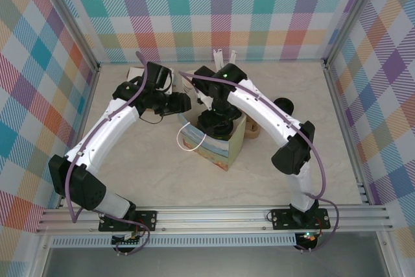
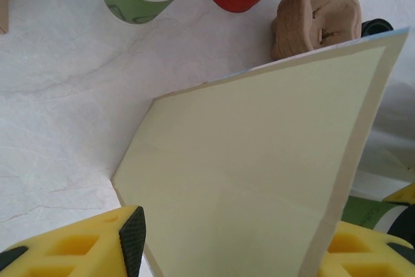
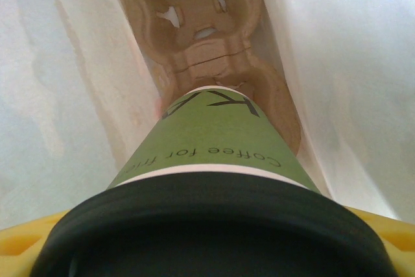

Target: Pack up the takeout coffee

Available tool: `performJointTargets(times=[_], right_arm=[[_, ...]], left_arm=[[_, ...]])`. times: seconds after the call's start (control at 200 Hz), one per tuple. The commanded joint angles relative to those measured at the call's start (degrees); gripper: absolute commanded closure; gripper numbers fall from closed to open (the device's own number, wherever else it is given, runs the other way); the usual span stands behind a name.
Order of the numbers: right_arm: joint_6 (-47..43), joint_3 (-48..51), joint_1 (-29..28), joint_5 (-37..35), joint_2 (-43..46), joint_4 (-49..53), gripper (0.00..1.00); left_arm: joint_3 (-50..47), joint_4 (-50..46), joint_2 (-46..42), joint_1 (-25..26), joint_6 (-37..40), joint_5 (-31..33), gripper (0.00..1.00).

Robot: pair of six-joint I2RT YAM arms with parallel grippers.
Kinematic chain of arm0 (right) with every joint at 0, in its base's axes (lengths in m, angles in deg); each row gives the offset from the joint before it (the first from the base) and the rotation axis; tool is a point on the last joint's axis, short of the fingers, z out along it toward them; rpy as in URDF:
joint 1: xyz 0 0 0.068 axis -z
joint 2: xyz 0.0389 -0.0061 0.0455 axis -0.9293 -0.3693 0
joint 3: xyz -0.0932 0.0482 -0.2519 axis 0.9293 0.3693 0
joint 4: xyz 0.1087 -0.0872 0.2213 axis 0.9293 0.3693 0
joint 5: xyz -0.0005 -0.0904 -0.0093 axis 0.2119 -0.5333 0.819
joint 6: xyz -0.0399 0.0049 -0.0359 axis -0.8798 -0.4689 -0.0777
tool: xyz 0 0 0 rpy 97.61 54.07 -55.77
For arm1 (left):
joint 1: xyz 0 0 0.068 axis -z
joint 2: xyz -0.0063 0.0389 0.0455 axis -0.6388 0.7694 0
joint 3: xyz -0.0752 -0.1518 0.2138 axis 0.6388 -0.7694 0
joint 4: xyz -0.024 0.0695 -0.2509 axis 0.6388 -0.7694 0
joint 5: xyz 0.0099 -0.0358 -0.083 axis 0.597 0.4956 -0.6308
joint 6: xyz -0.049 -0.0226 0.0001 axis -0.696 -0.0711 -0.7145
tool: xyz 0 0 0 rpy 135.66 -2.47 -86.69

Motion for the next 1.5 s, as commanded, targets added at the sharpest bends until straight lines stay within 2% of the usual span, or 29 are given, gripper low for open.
performJointTargets(times=[0.0, 1.495], right_arm=[[-1.3, 0.5, 0.4, -0.8, -0.7, 10.0, 0.22], [-1.8, 7.9, 1.9, 2.5, -0.5, 3.6, 0.22]], left_arm=[[1.8, -1.6, -1.3, -0.9, 1.2, 1.0, 0.46], [1.3, -1.9, -1.0, -0.9, 1.2, 1.5, 0.44]])
